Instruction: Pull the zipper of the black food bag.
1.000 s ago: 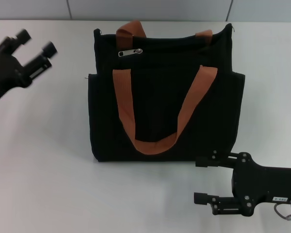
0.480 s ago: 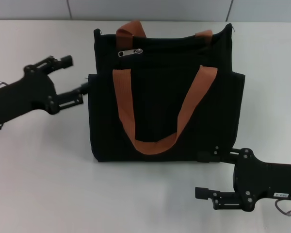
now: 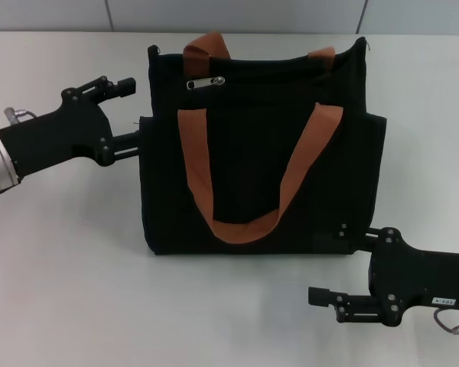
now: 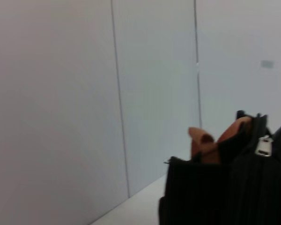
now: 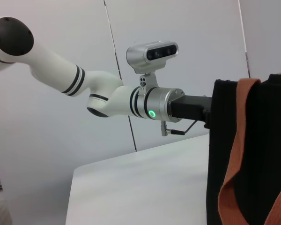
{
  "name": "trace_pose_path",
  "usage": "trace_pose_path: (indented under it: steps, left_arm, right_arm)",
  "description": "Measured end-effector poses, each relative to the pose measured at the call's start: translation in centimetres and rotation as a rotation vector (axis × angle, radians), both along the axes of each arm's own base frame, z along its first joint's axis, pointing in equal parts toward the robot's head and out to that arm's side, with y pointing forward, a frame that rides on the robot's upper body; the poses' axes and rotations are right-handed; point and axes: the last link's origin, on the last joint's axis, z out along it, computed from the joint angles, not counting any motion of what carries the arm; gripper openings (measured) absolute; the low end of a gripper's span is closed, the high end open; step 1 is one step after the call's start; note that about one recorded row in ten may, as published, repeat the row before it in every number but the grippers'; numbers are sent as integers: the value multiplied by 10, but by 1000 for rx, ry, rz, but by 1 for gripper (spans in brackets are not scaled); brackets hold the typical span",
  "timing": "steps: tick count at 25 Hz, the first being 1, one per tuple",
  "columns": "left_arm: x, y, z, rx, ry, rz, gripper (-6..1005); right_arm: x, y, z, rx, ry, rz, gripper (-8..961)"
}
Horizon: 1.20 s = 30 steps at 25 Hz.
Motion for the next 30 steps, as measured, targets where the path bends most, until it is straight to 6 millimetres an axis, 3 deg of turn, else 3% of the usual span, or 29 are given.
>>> trace_pose_path:
  steps: [22, 24, 30]
  left_arm:
    - [10, 2, -2, 53, 48, -107, 756]
    - [12, 3, -3, 54, 48, -114, 560]
    - [15, 4, -4, 58, 46, -128, 299]
  right_arm:
    - [-3, 4, 2, 15, 12, 2, 774]
    - [-4, 5, 2, 14, 13, 7, 774]
    - [-14, 6, 1, -10, 52, 40, 774]
